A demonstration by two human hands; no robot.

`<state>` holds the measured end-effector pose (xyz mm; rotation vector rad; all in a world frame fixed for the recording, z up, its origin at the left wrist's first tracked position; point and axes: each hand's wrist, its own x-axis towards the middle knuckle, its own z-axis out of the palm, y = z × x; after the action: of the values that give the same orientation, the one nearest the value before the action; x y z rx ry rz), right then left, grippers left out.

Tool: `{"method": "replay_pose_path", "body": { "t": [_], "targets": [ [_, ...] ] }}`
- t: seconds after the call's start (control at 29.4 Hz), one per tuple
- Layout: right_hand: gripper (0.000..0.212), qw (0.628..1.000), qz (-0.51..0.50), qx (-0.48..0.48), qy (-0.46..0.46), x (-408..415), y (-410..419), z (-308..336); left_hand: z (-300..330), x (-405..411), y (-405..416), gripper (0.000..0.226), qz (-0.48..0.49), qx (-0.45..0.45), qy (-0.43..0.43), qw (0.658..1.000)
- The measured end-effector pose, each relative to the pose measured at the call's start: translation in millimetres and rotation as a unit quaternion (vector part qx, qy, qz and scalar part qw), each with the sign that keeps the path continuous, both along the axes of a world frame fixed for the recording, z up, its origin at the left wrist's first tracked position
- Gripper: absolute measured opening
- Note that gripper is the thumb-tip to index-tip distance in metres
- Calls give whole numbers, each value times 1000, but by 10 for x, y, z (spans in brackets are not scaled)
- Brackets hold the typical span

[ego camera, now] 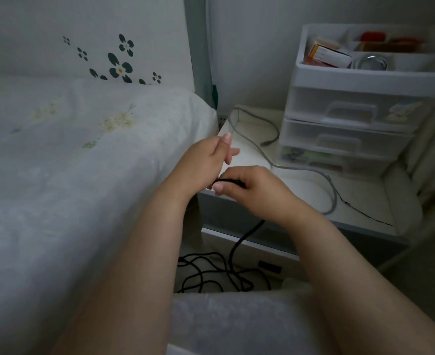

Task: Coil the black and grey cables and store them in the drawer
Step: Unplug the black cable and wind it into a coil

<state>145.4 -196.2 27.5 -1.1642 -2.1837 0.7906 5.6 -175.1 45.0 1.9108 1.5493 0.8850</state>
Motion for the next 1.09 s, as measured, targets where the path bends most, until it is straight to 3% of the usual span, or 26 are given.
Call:
{"method": "replay_pose_path", "body": {
  "t": [0.07,0.14,0.2,0.31,0.41,0.54,0.68,0.78,0.95,1.02,1.09],
  "targets": [
    [23,998,-60,31,15,34,64,-27,7,-13,-10,49,0,-21,52,998],
    [31,989,-130,61,16,46,149,-59,23,-21,-33,47,-14,-54,46,997],
    [32,987,-120,6,109,48,211,-78,32,-33,-37,47,-36,-94,-2,995],
    [18,973,-45,-28,224,43,235,-93,34,-106,-42,47,-78,-153,-73,982],
    [16,965,-38,-17,261,43,216,-64,29,-175,-83,44,-113,-183,-182,960],
    [13,966,-54,-6,254,15,229,-119,38,-118,-150,43,-123,-171,-259,943],
    [15,952,-68,-41,296,-29,239,-128,56,-67,-201,49,-133,-170,-309,926],
    [22,934,-72,-81,341,-56,254,-124,39,-37,-230,50,-135,-184,-390,892],
    [37,936,-65,-106,328,-204,235,-162,38,-29,-237,54,-125,-176,-494,842],
    [29,955,-55,-115,269,-259,212,-190,44,-44,-234,51,-101,-170,-531,824],
    [28,971,-50,-135,189,-293,161,-222,40,-64,-222,49,-74,-149,-532,830]
  ]
}}
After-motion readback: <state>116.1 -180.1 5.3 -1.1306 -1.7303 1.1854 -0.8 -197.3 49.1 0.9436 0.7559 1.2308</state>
